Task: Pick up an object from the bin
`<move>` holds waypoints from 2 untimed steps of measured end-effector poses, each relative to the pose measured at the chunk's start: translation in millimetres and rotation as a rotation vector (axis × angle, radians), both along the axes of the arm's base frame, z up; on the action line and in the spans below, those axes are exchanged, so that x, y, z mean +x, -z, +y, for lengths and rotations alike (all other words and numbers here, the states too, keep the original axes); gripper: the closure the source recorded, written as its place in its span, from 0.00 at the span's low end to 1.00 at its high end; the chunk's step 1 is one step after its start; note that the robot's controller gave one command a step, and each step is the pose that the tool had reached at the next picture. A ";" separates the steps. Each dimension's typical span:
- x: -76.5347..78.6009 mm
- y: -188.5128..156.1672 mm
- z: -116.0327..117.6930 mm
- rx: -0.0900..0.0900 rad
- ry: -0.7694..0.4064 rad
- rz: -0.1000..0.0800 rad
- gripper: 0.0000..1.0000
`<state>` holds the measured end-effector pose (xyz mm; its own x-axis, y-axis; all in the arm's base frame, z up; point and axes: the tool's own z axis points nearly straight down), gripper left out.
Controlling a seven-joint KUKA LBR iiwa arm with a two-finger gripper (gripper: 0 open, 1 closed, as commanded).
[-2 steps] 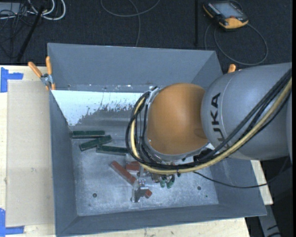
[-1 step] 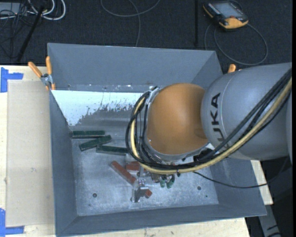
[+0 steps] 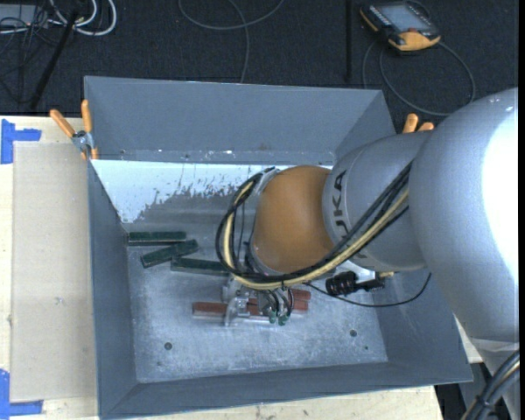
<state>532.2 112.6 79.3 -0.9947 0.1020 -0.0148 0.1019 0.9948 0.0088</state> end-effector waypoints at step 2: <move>20.2 -155.6 -0.2 -0.006 -0.001 0.009 1.00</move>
Offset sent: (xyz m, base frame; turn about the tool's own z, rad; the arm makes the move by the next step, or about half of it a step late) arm 0.0183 0.0001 0.1535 -0.0082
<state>552.4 112.4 234.9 -0.9948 0.1014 -0.0061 0.1014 0.9948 0.0022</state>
